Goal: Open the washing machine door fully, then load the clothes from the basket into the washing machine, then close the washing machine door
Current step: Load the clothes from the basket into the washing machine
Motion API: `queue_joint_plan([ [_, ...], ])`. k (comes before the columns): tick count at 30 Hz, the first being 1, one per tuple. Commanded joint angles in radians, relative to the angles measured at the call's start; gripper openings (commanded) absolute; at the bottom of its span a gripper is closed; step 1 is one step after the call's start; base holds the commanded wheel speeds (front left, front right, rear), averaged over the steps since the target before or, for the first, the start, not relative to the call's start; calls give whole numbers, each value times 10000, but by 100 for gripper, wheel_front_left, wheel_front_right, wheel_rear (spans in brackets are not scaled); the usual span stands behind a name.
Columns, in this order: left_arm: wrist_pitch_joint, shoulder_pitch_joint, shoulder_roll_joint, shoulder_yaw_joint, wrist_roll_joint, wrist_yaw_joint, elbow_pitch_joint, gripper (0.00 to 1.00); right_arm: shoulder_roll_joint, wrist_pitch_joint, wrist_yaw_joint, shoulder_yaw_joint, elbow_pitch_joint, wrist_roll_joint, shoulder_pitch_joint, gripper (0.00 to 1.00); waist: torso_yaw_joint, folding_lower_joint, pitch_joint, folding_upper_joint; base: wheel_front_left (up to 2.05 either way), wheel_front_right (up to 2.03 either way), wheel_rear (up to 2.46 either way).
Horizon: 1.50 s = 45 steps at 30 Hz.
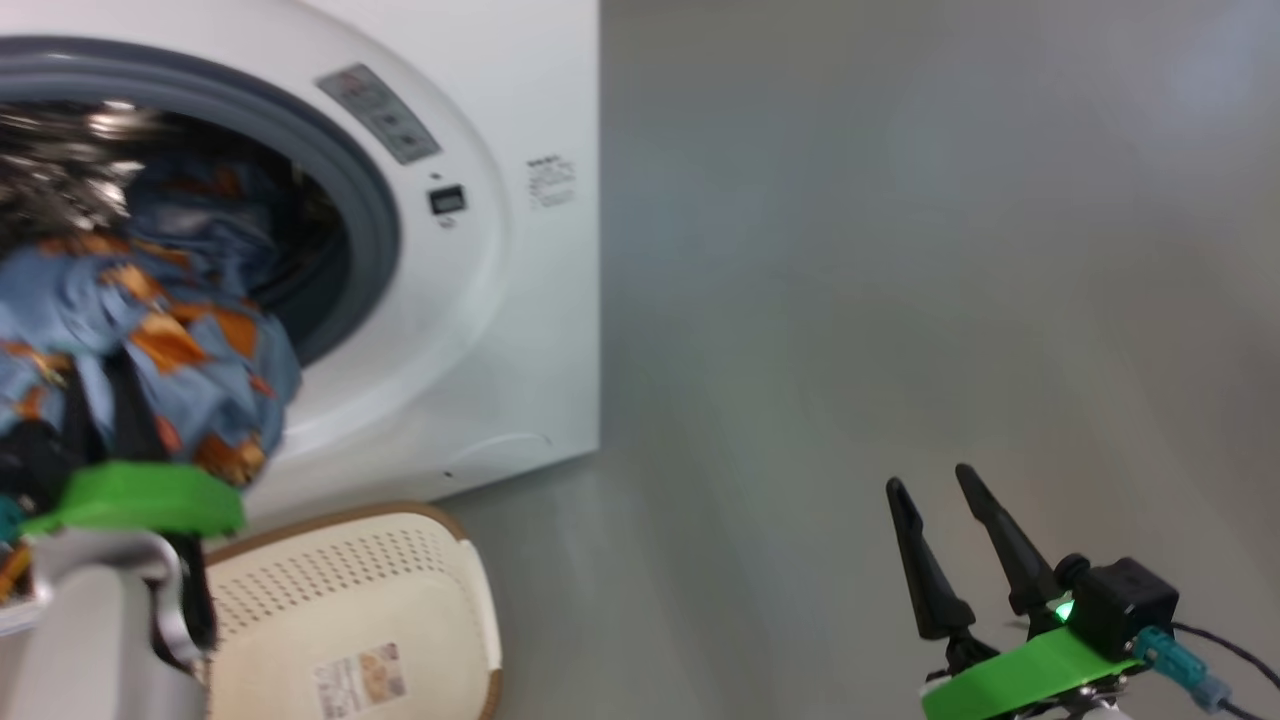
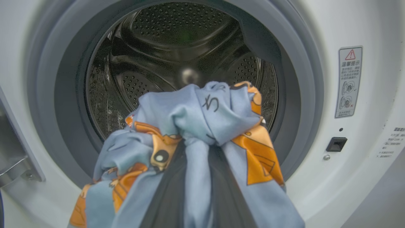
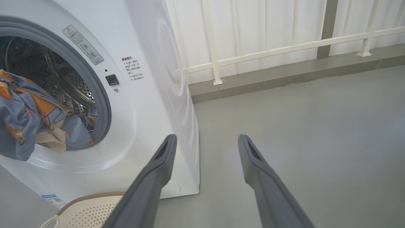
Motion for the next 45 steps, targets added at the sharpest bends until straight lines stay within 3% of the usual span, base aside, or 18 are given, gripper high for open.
queue_joint_plan([
  [1,-93,-818,524,381,143,79,-37,0,-24,-48,16,267,-293,326,-433,100,-1045,0,1174,0,0,0,0],
  [13,-93,-3169,1731,1016,498,310,1130,0,-23,-48,16,635,-414,893,-1047,100,-2009,0,2859,0,0,0,0],
  [24,-93,-5385,2743,1242,995,331,2443,0,-22,-48,16,1131,-544,1048,-1596,100,-2379,0,4303,0,0,0,0],
  [32,-93,-6735,3541,1158,1451,136,2887,0,-22,-48,16,1357,-585,994,-1734,100,-2531,0,4909,0,0,0,0],
  [45,-93,-9982,4063,871,1669,-232,3151,0,-22,-48,16,1500,-856,857,-1776,100,-2598,0,6051,0,0,0,0],
])
